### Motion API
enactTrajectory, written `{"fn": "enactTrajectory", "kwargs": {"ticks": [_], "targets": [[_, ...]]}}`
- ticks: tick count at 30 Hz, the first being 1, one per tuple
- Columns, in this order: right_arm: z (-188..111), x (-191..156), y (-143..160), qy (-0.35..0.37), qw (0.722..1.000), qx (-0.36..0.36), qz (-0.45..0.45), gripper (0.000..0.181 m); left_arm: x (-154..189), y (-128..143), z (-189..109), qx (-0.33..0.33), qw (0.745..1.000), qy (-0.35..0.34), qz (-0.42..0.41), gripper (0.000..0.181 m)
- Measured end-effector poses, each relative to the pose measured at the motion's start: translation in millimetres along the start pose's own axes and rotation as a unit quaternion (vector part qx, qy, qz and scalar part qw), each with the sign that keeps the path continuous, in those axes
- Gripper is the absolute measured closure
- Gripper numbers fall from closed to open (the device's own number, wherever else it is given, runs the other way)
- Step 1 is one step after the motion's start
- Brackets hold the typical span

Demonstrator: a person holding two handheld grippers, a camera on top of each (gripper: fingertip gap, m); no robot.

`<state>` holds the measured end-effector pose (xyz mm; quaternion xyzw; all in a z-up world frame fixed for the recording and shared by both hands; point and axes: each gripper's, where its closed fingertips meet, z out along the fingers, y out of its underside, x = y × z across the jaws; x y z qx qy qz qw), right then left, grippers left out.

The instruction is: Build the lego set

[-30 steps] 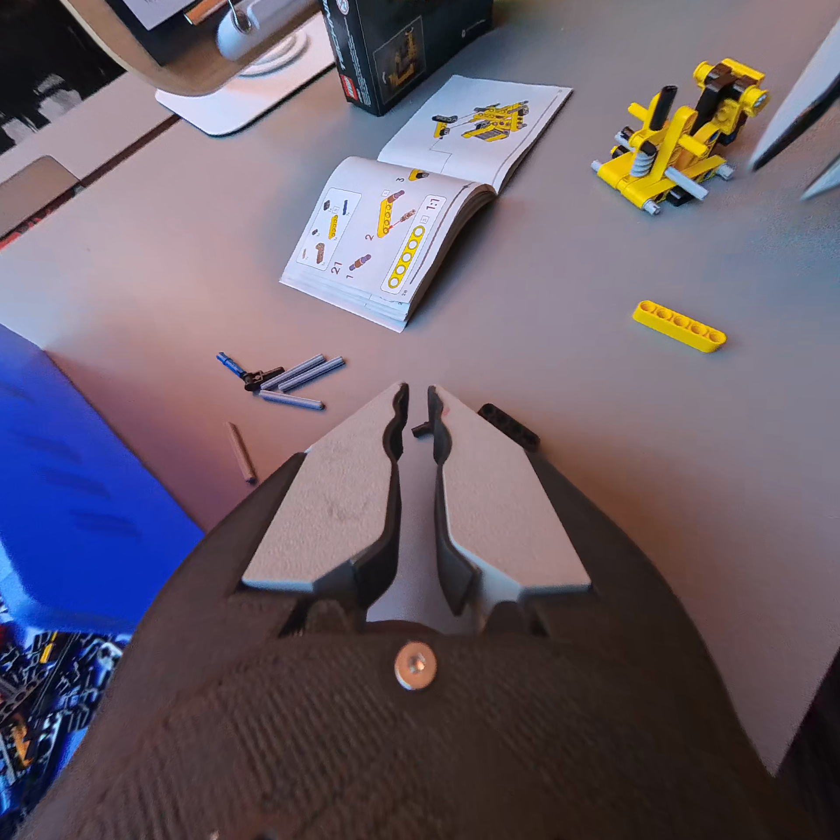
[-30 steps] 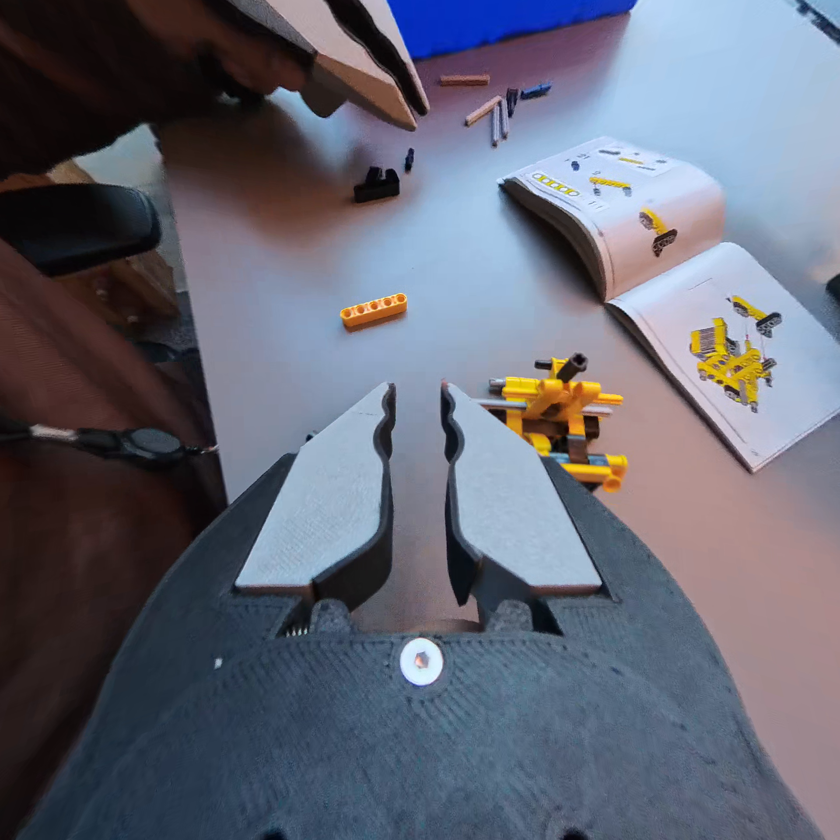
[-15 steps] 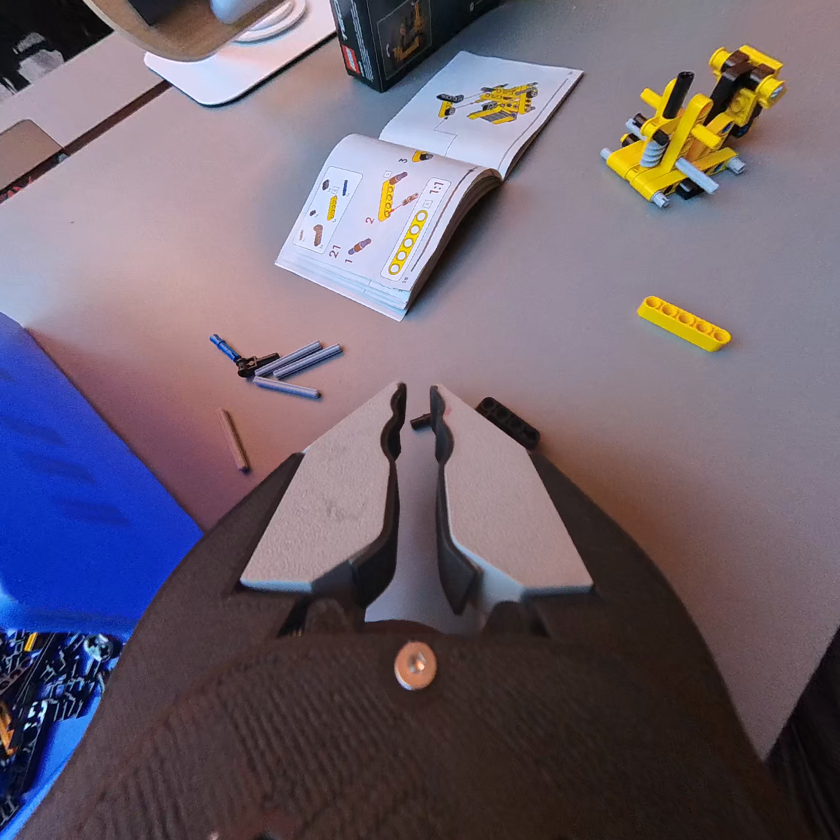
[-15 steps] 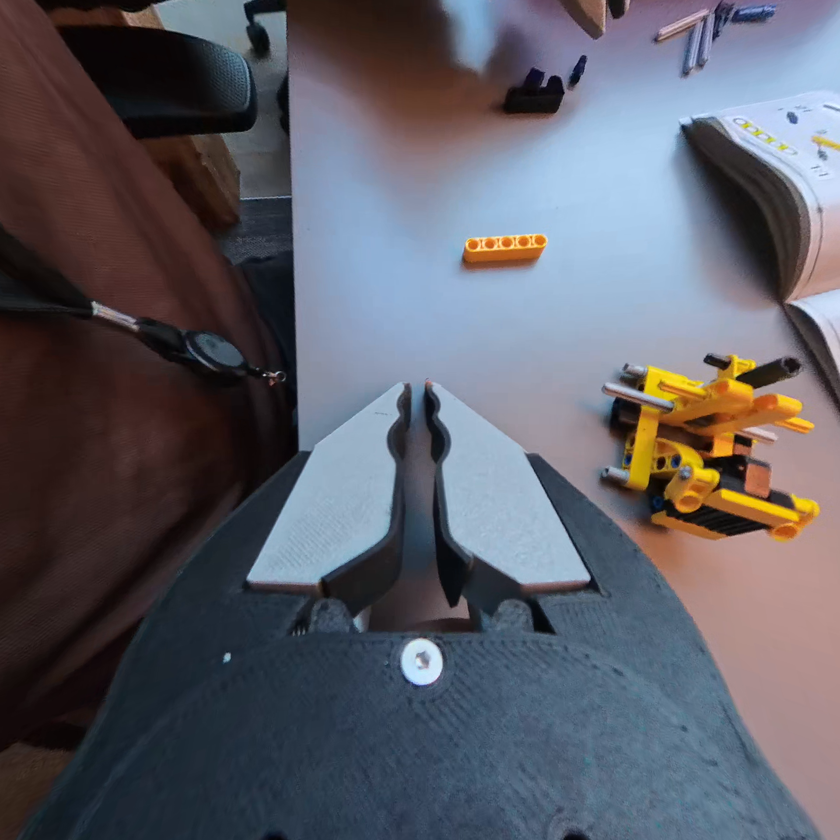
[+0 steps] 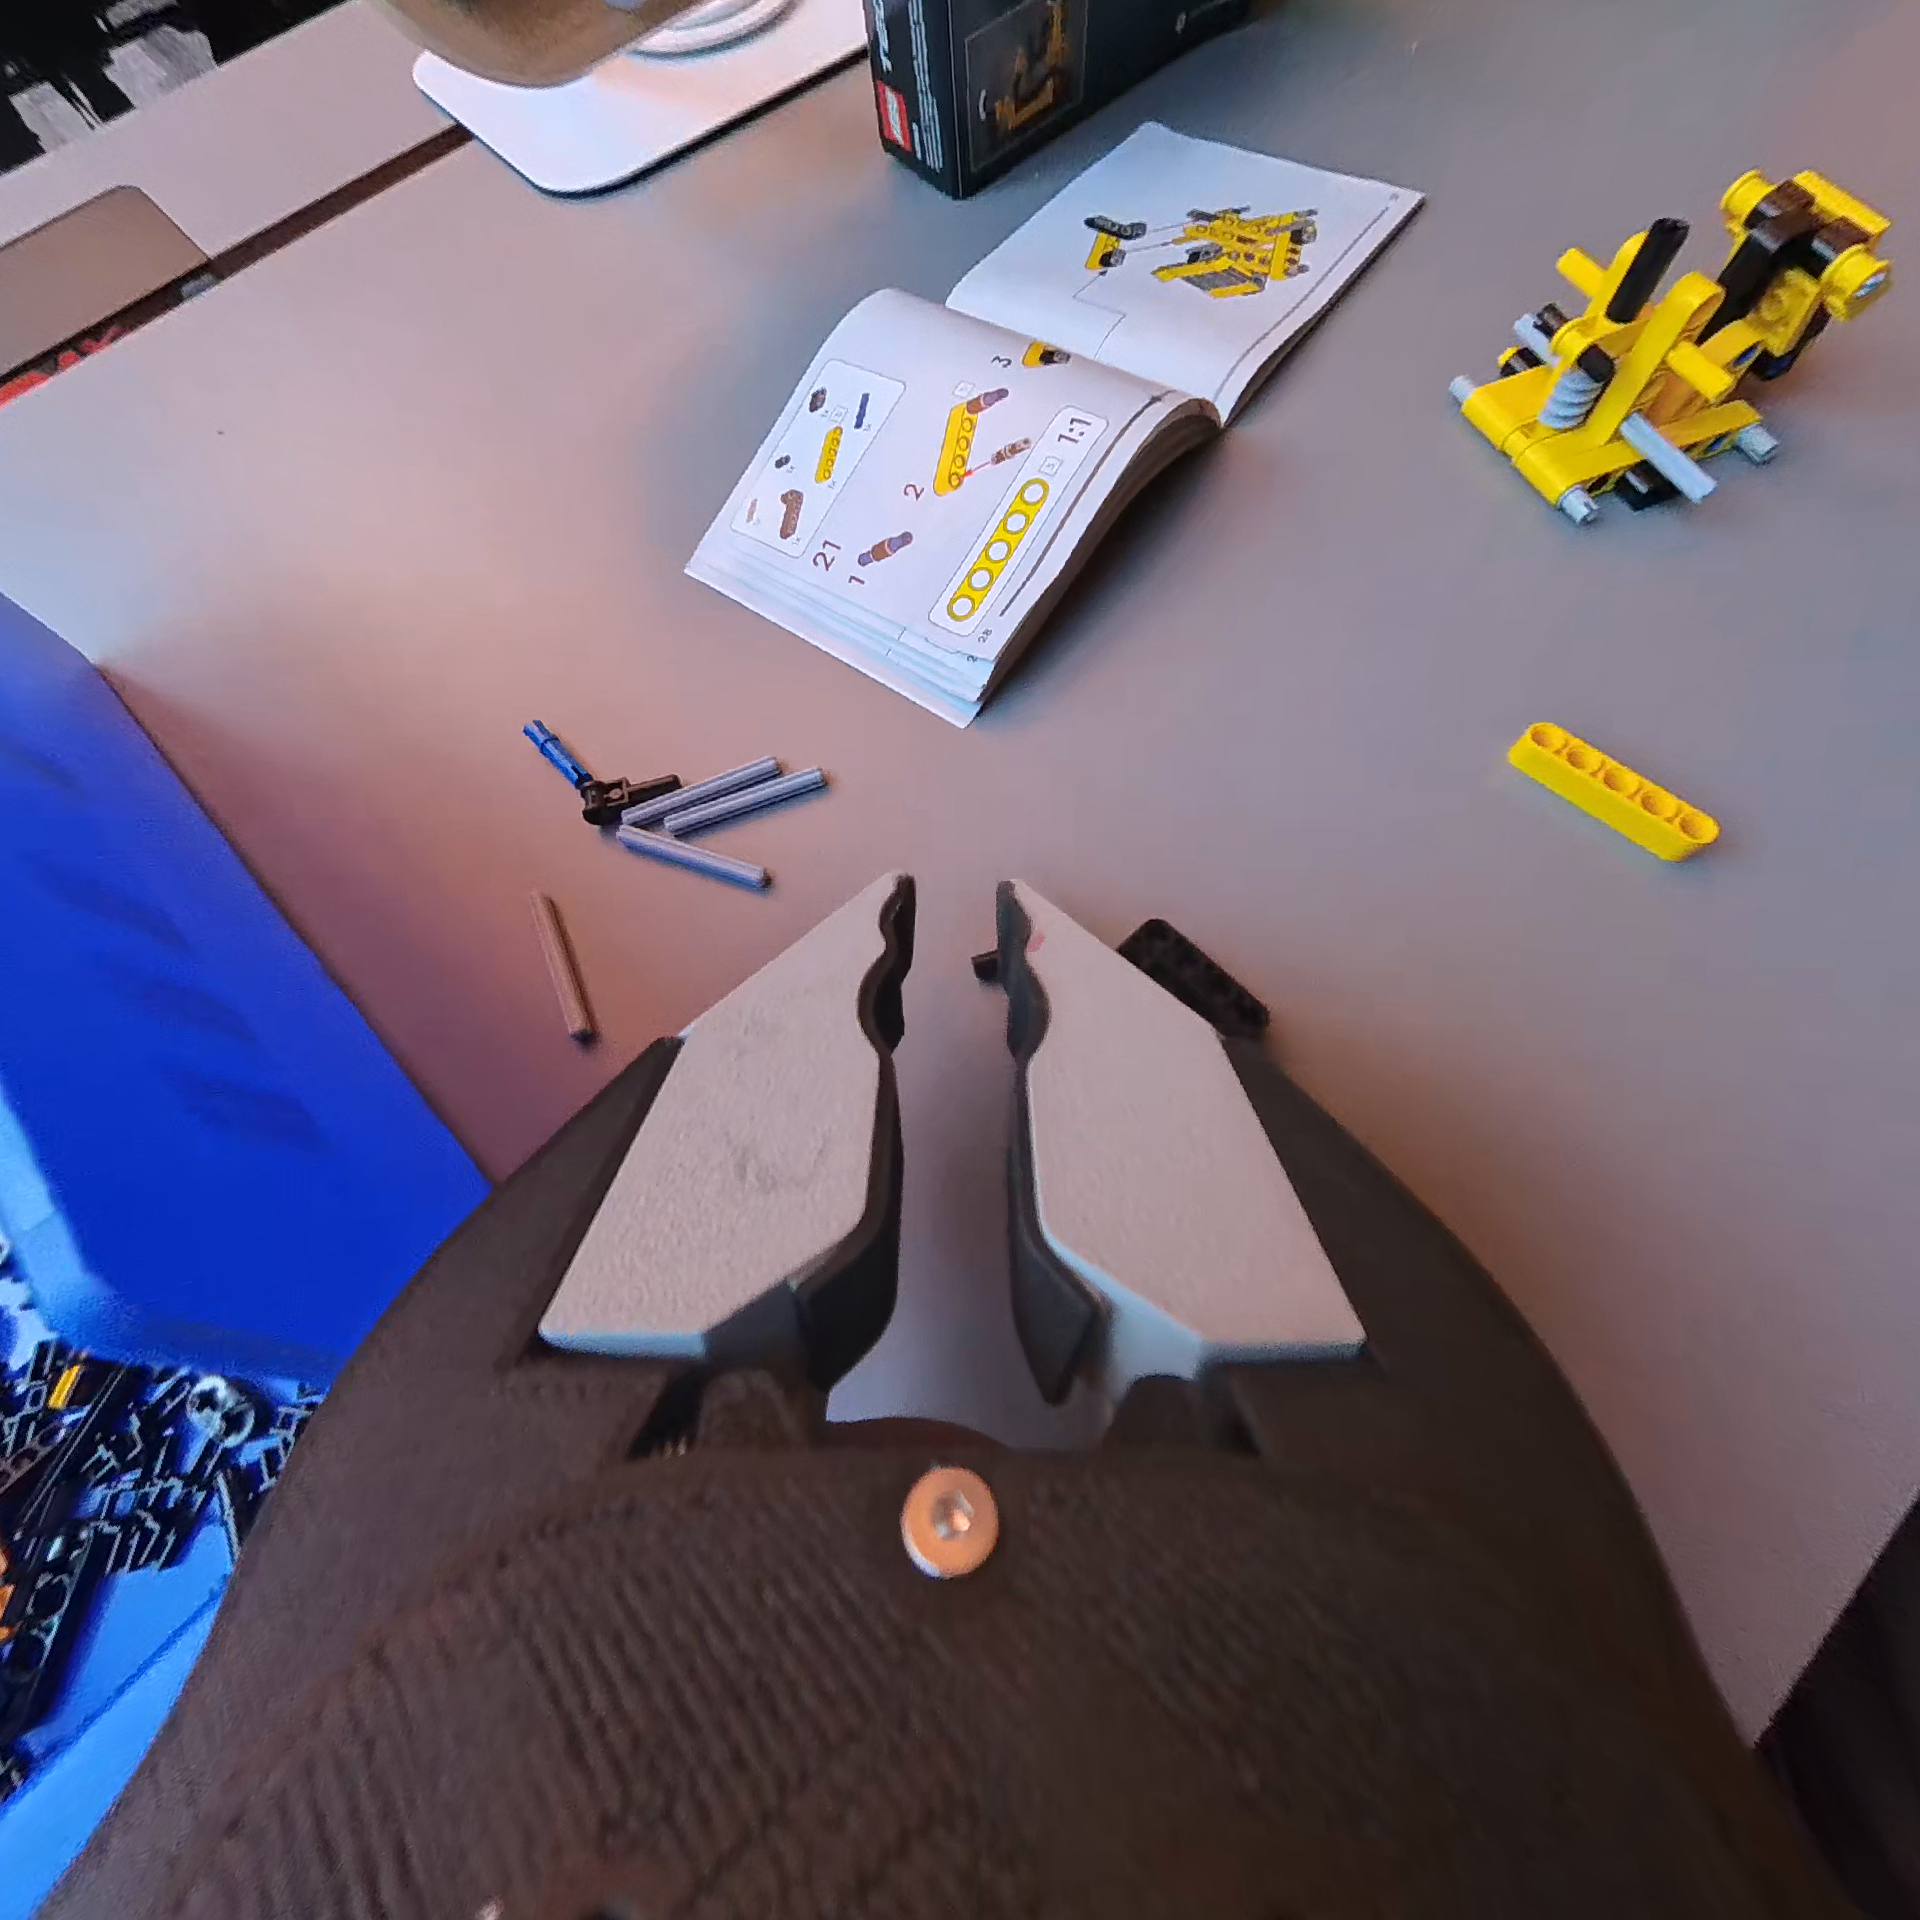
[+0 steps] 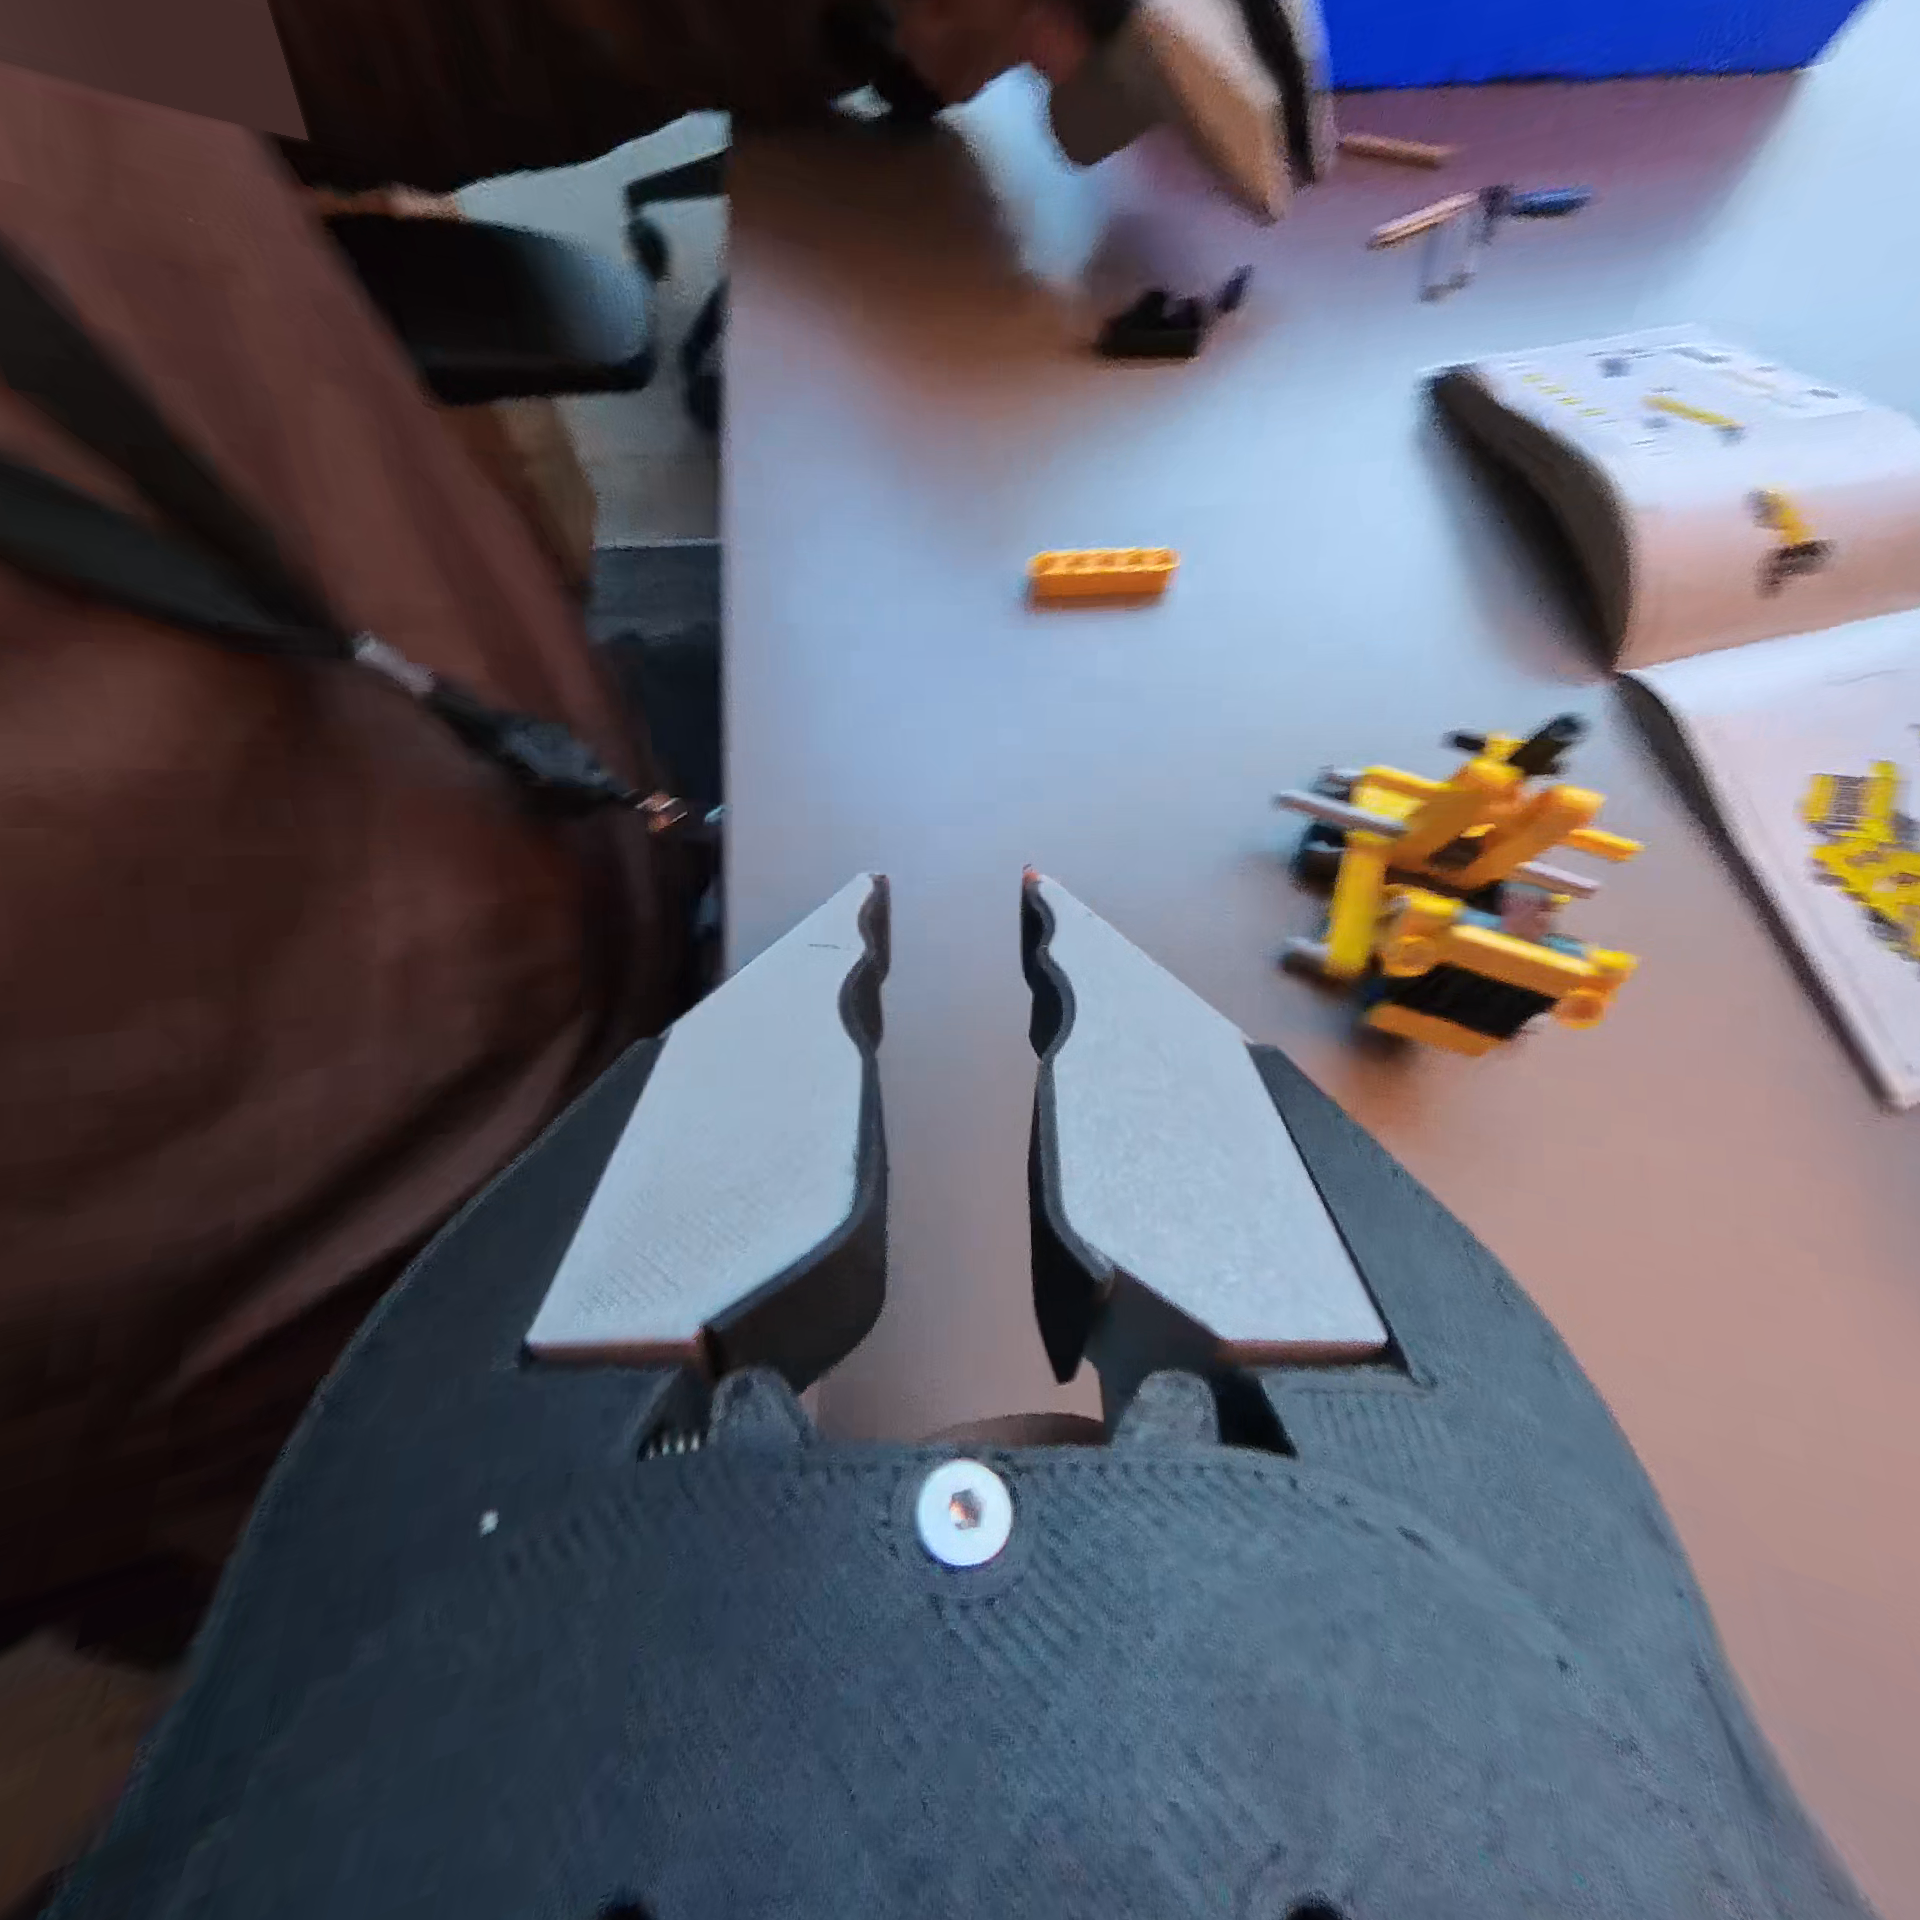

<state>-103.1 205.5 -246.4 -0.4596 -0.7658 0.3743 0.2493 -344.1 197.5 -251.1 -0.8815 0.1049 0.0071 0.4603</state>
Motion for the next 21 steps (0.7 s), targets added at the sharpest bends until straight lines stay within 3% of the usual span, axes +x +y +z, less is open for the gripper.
{"fn": "enactTrajectory", "kwargs": {"ticks": [3, 9, 16, 21], "targets": [[2, -21, 15, -0.016, 0.999, -0.033, -0.027, 0.135, 1, 2, 1, -0.006, 1.000, 0.003, 0.003, 0.168], [18, -25, 24, -0.037, 0.995, -0.054, -0.074, 0.177, 3, 2, 4, -0.012, 1.000, 0.006, 0.006, 0.168], [39, 7, 9, -0.015, 0.994, -0.047, -0.097, 0.177, -2, -3, 2, -0.010, 1.000, -0.009, -0.003, 0.167], [60, 35, -6, 0.028, 0.993, -0.048, -0.108, 0.177, -39, -48, 1, 0.022, 0.996, -0.088, 0.004, 0.181]]}}
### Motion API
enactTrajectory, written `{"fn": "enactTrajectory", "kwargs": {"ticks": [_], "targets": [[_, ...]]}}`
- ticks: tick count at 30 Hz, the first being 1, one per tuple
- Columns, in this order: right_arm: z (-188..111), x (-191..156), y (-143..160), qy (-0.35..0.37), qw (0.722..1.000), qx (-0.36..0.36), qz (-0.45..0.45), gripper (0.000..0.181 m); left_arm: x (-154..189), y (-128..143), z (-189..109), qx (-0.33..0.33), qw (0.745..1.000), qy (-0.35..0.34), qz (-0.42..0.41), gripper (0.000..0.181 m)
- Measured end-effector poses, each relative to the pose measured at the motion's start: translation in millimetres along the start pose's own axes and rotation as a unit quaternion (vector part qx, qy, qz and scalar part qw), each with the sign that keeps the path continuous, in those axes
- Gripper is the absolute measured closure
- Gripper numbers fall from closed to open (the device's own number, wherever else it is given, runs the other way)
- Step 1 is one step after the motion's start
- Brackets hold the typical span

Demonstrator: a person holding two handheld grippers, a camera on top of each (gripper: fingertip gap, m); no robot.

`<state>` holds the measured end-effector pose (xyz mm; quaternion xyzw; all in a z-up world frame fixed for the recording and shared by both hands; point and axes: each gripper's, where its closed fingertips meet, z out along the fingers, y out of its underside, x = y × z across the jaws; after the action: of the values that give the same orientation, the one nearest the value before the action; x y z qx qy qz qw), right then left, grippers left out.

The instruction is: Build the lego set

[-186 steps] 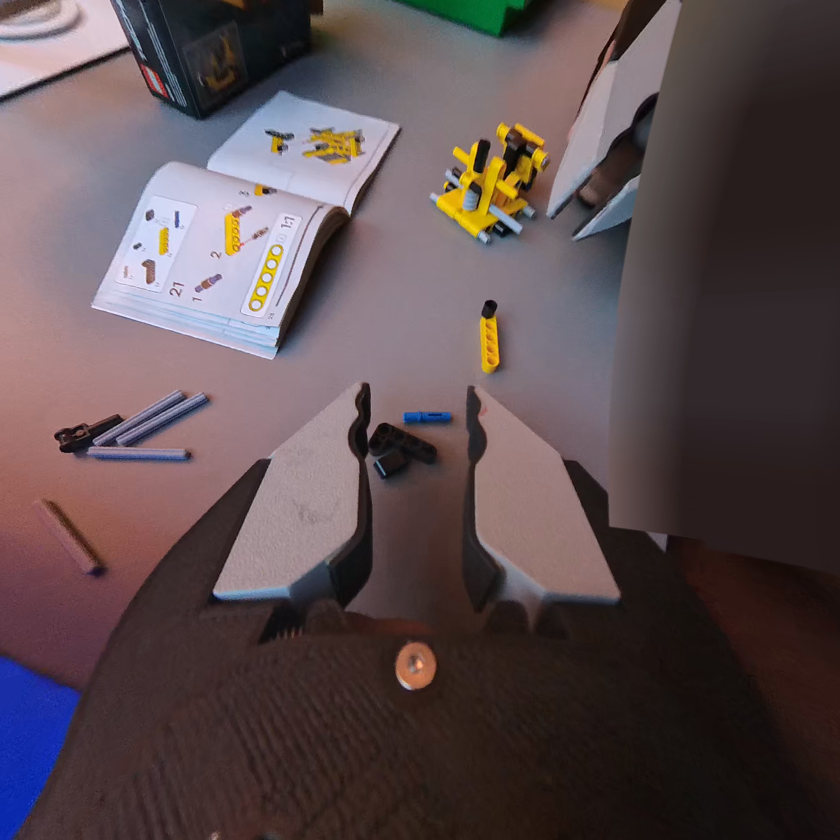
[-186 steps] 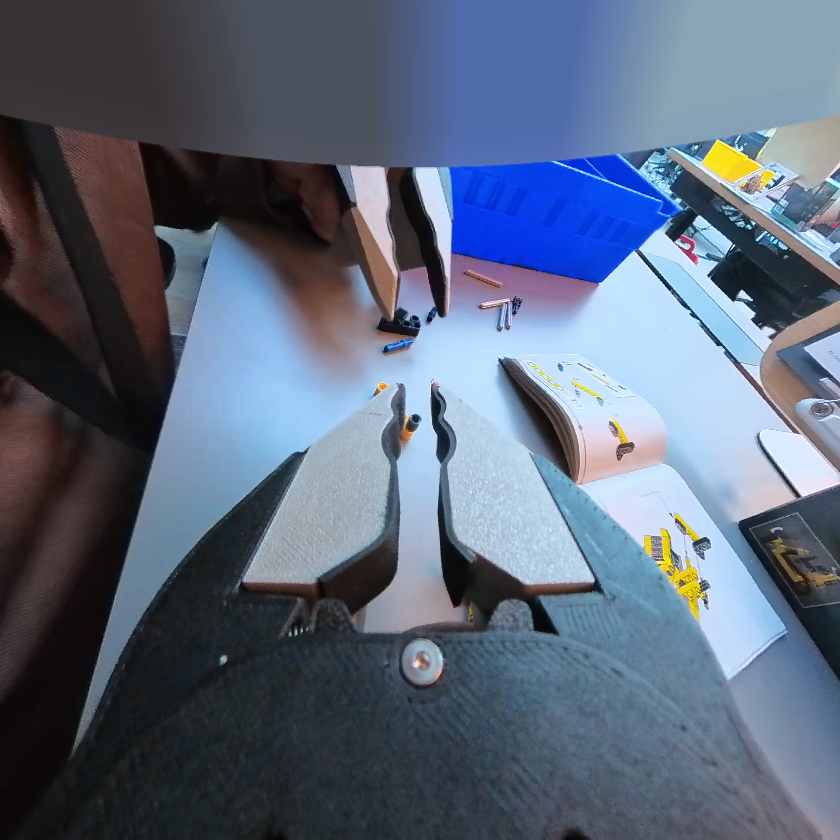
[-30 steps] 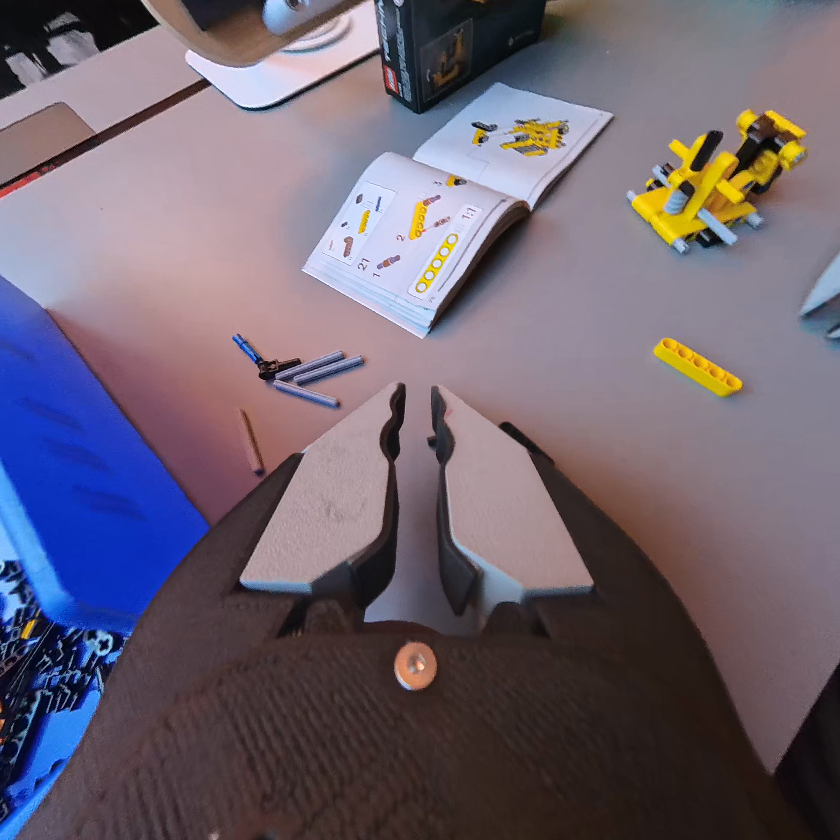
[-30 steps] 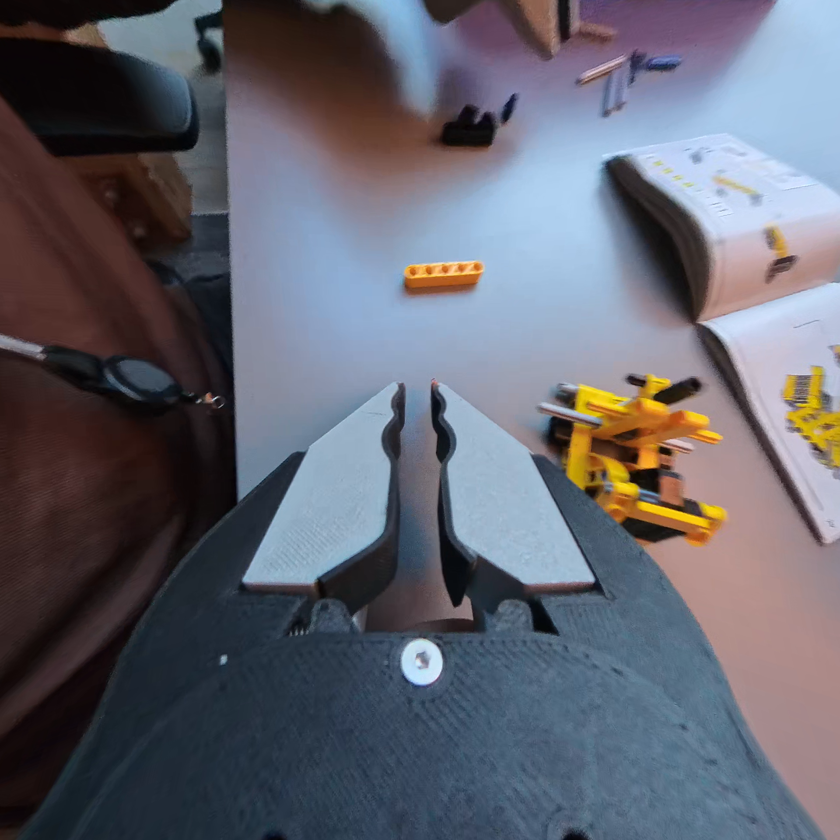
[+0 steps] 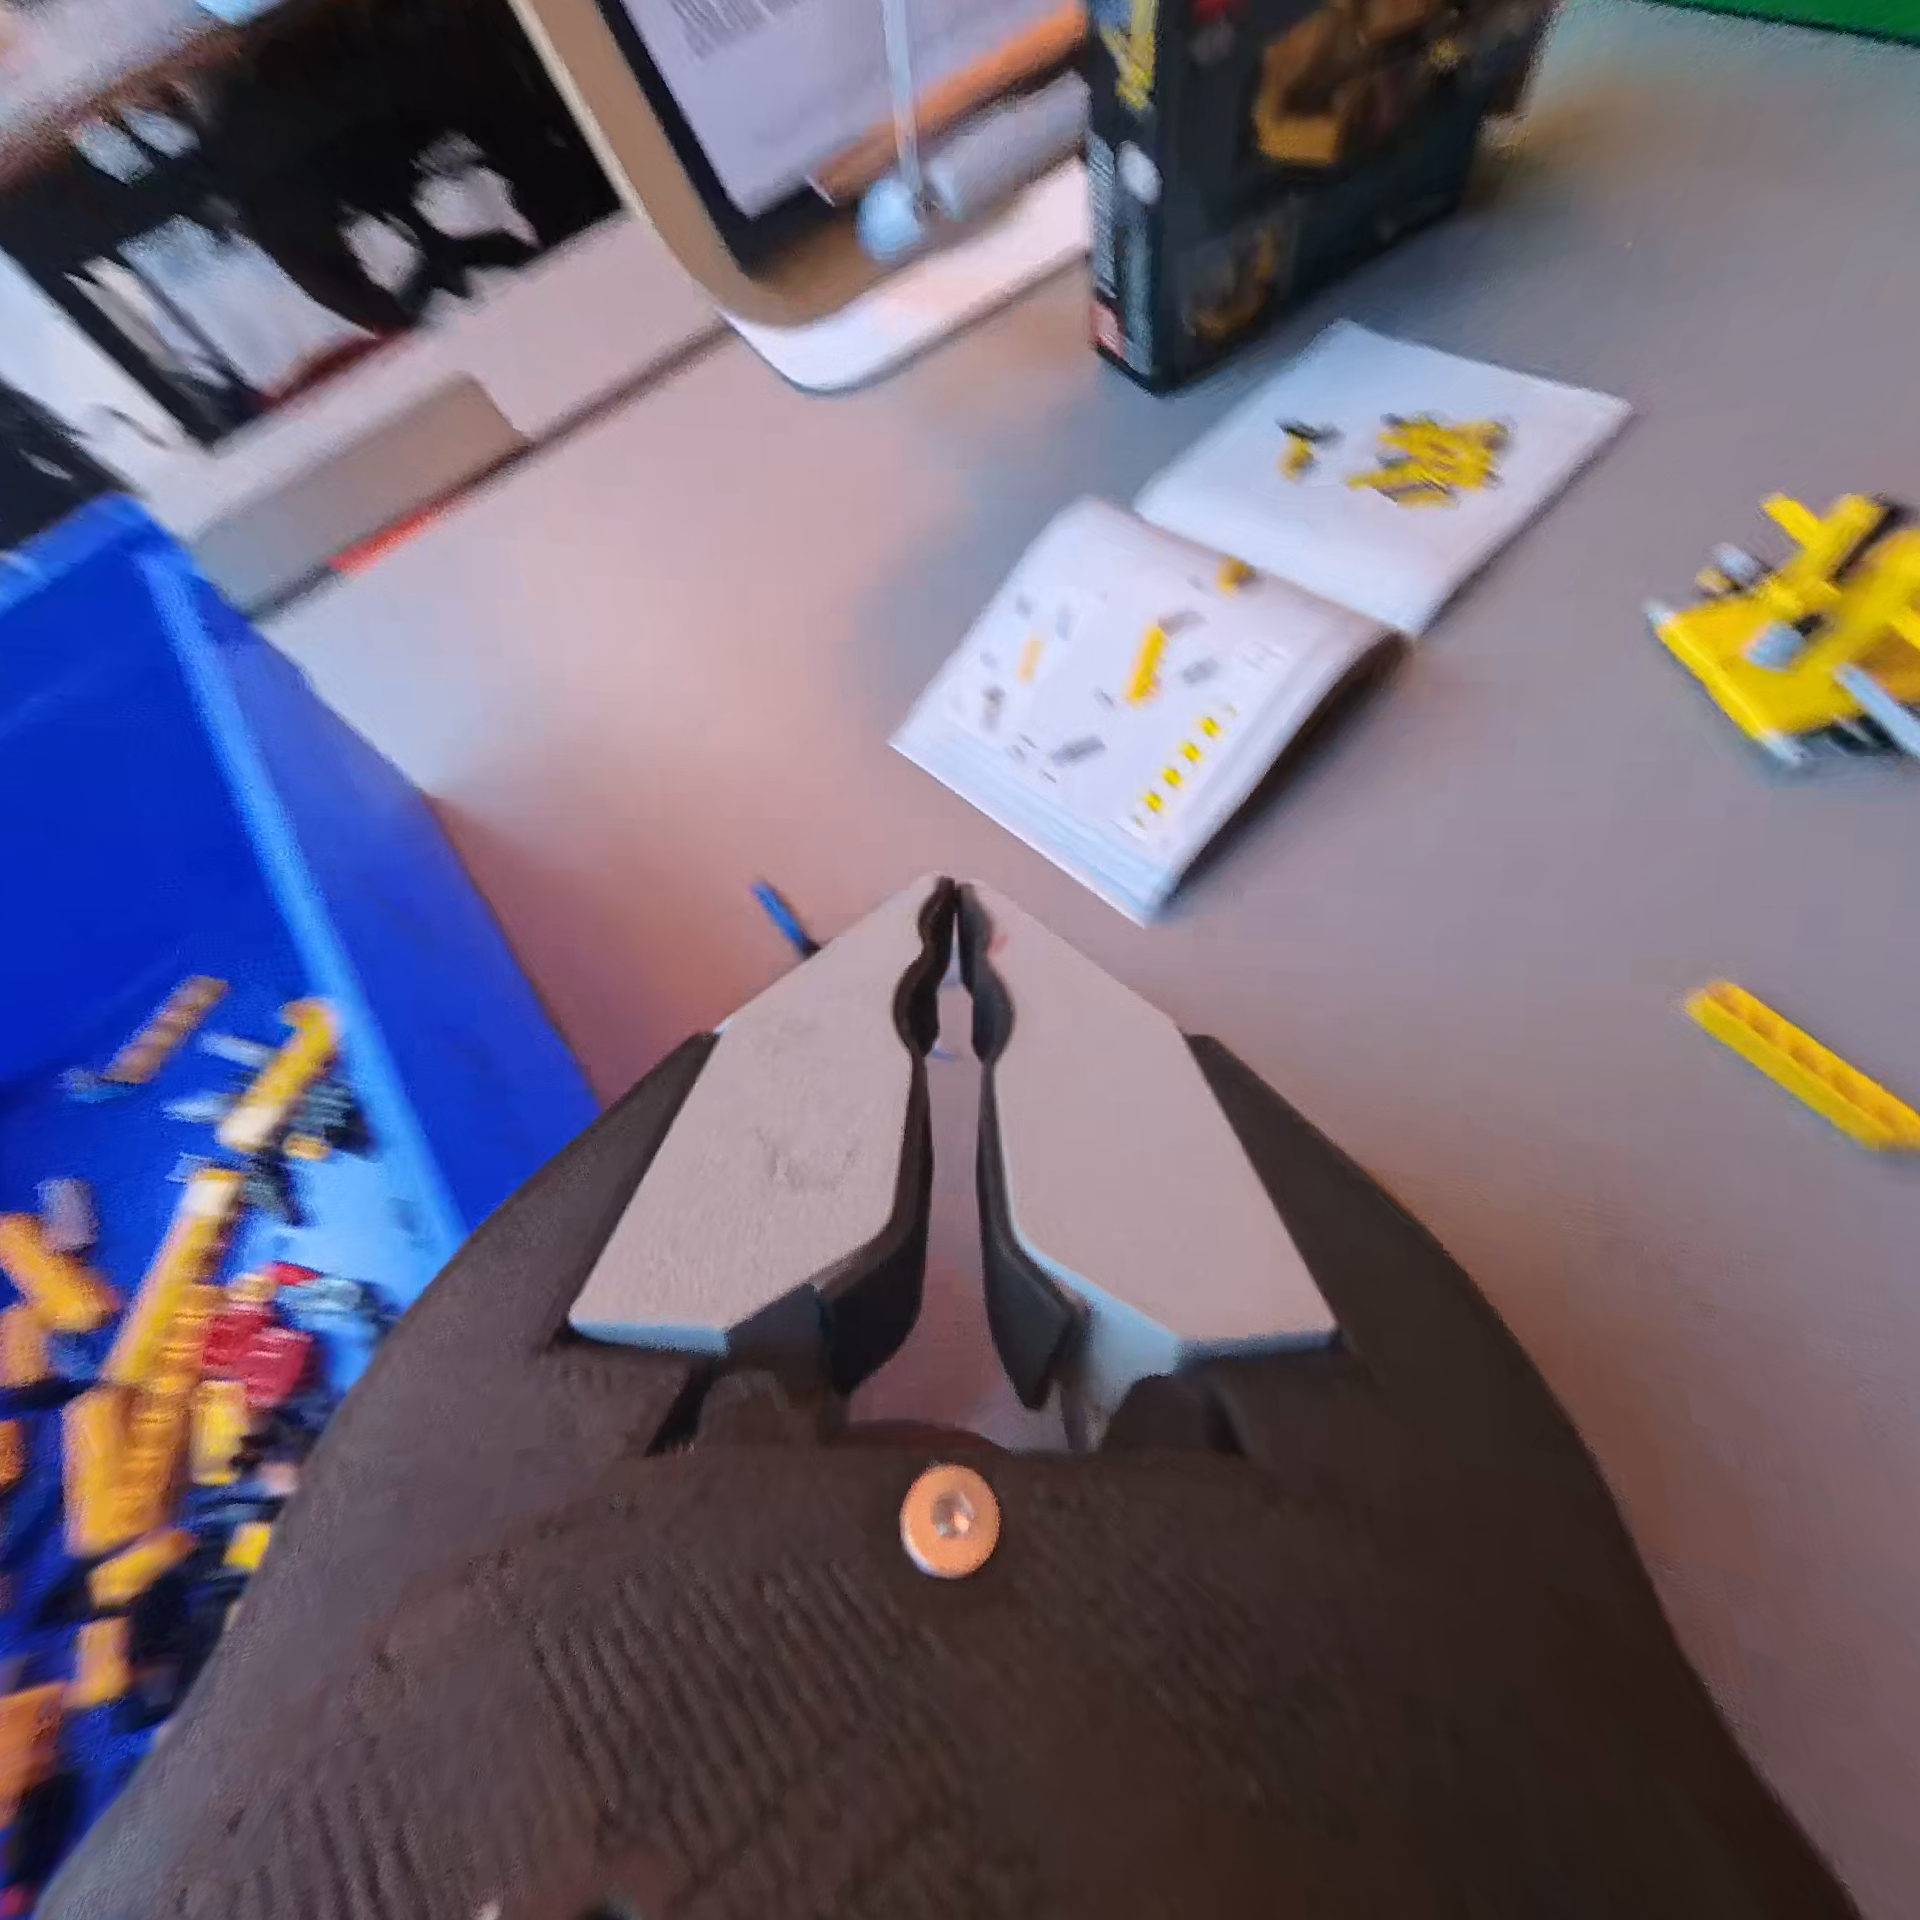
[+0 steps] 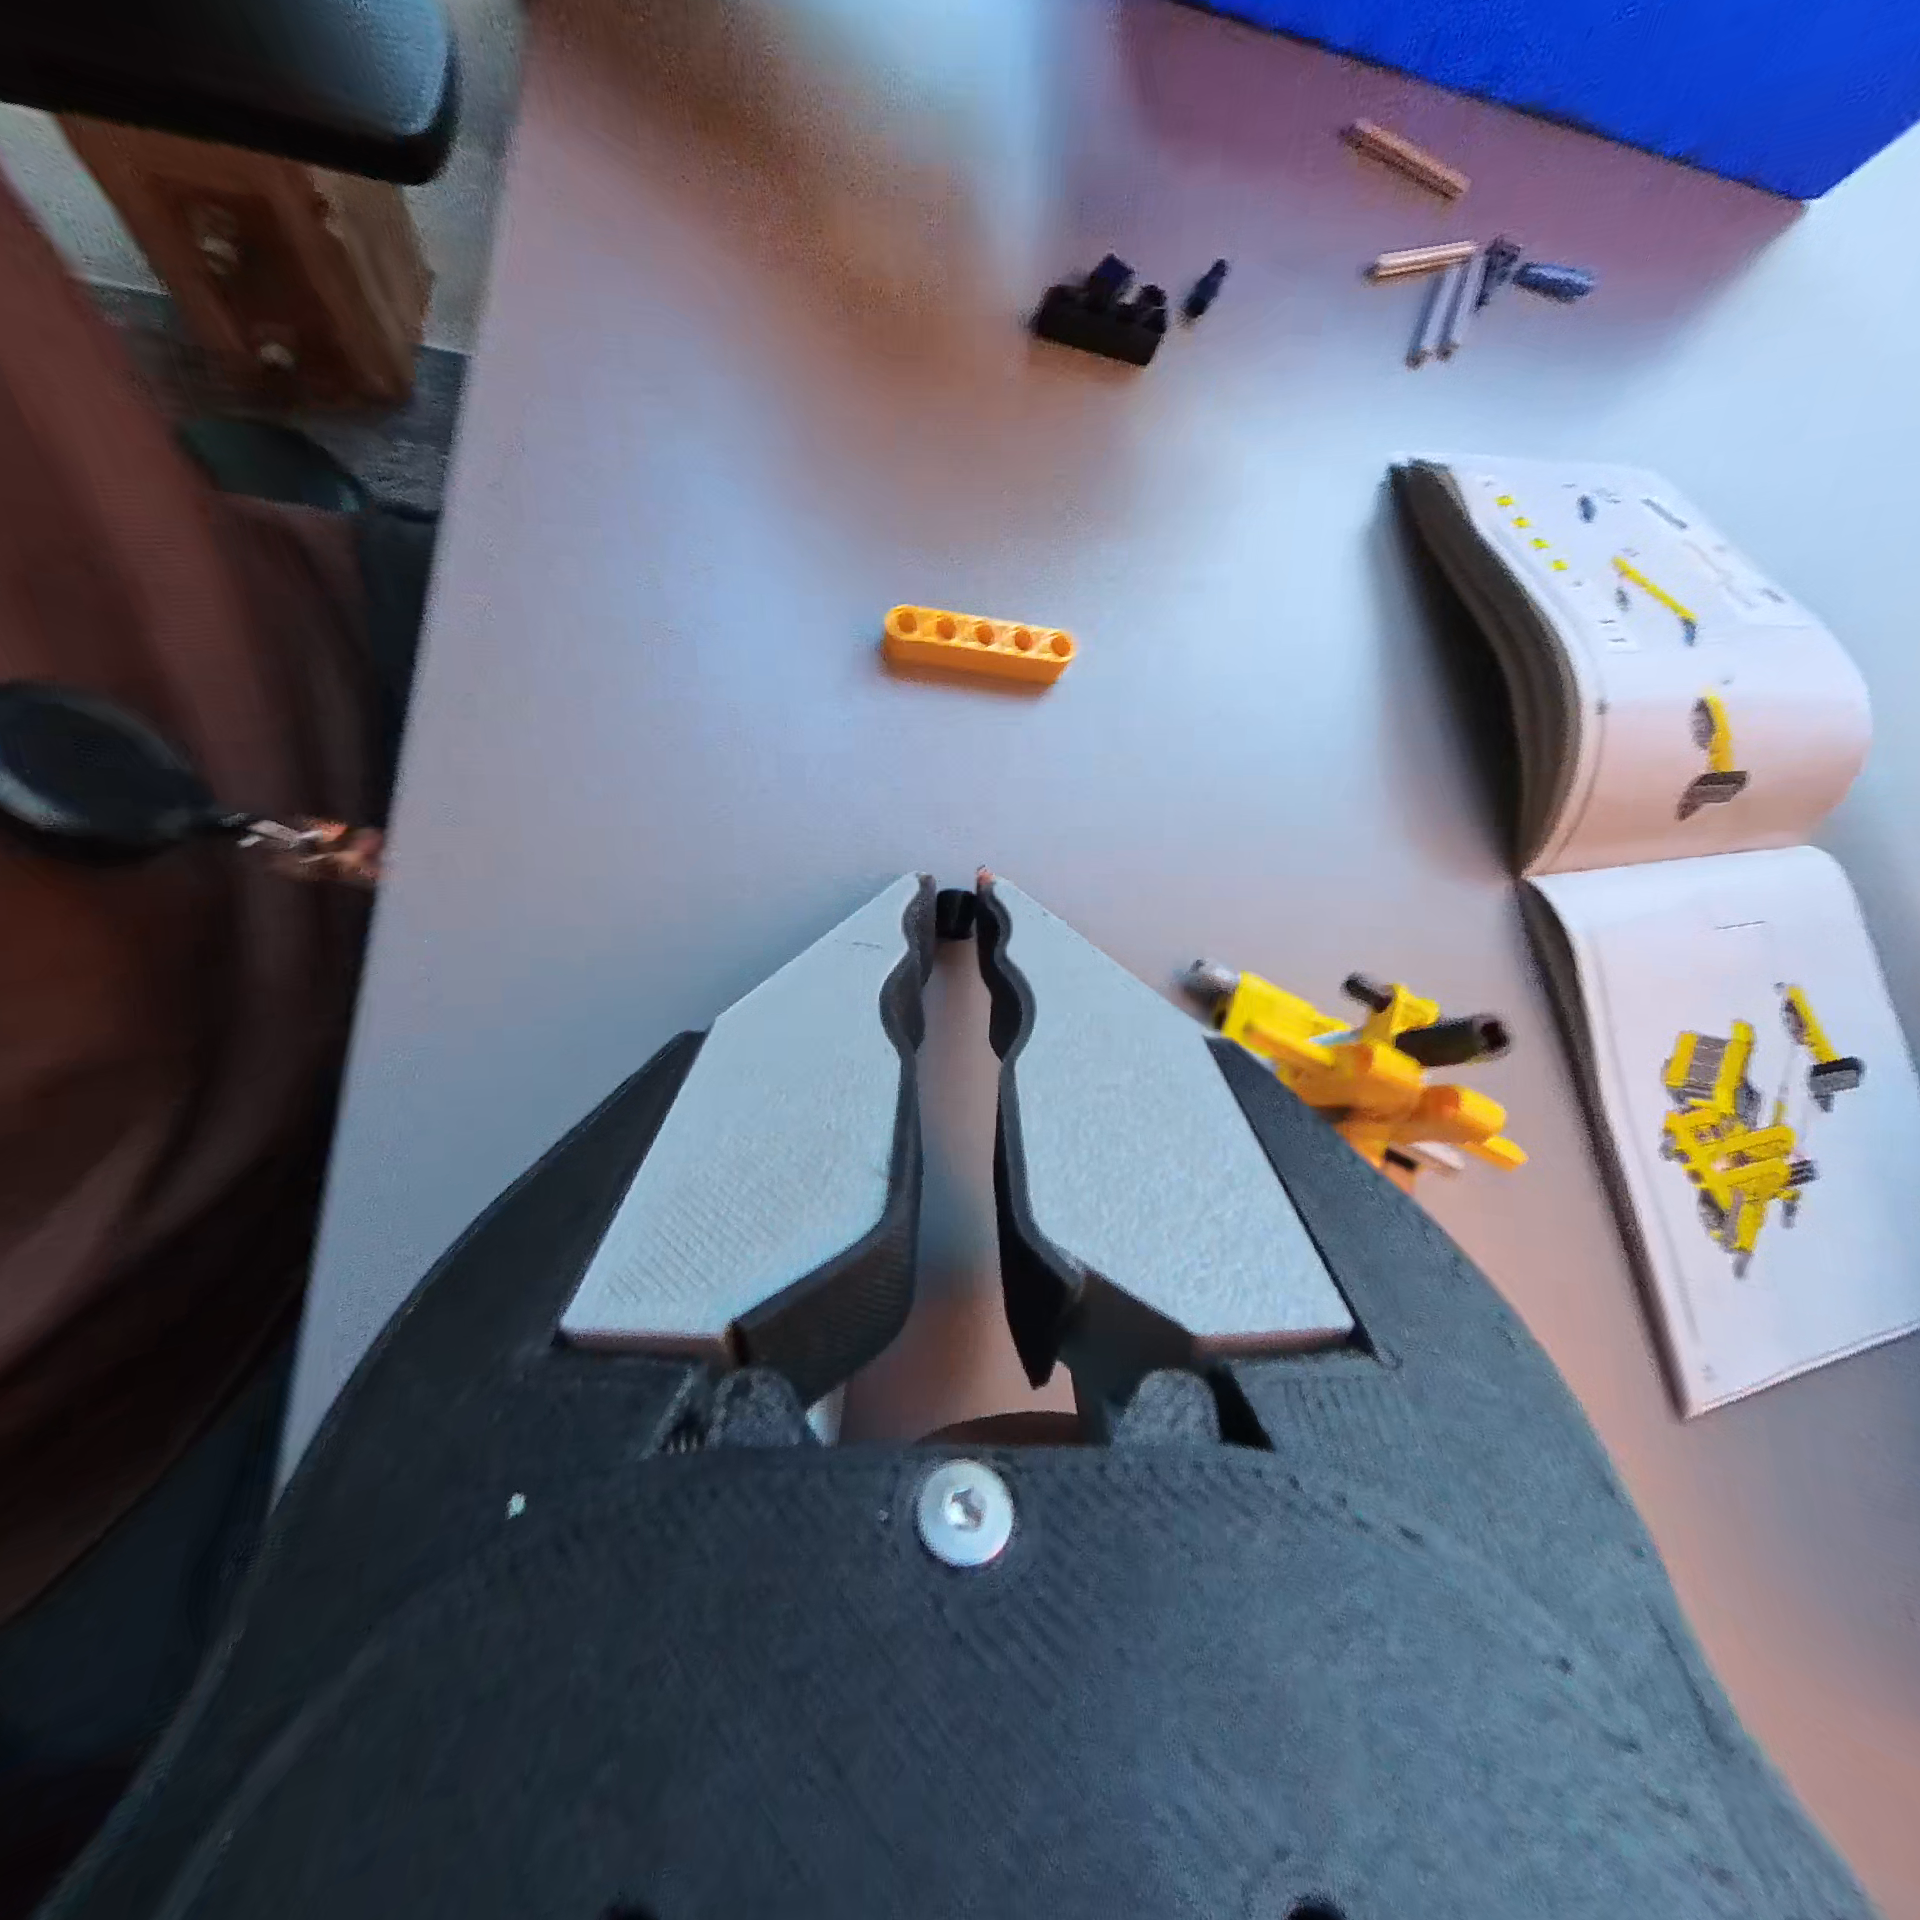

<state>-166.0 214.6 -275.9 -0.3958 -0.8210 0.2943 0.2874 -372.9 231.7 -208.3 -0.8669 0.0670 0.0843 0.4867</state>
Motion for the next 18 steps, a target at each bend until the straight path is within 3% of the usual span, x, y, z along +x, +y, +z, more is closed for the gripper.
{"fn": "enactTrajectory", "kwargs": {"ticks": [2, 4, 7, 9, 11, 12, 18], "targets": [[7, 9, -3, 0.013, 1.000, -0.003, 0.000, 0.177, -19, -27, 4, 0.011, 0.999, -0.030, 0.007, 0.181], [10, 15, -6, 0.023, 1.000, -0.002, 0.000, 0.173, -20, -48, 13, 0.000, 1.000, 0.001, -0.009, 0.181], [9, 20, -5, 0.043, 0.999, -0.001, 0.002, 0.170, -28, -48, 31, -0.099, 0.995, -0.025, -0.022, 0.178], [7, 19, -6, 0.052, 0.999, 0.003, -0.009, 0.169, -26, -40, 46, -0.128, 0.991, -0.037, -0.025, 0.174], [7, 18, -7, 0.058, 0.998, 0.004, -0.020, 0.168, -27, -17, 59, -0.178, 0.981, -0.048, -0.054, 0.131], [7, 17, -7, 0.059, 0.998, 0.004, -0.024, 0.168, -28, -7, 64, -0.195, 0.977, -0.050, -0.066, 0.123], [-2, 21, -15, 0.075, 0.996, 0.038, -0.006, 0.171, -48, 22, 71, -0.279, 0.950, -0.109, -0.089, 0.140]]}}
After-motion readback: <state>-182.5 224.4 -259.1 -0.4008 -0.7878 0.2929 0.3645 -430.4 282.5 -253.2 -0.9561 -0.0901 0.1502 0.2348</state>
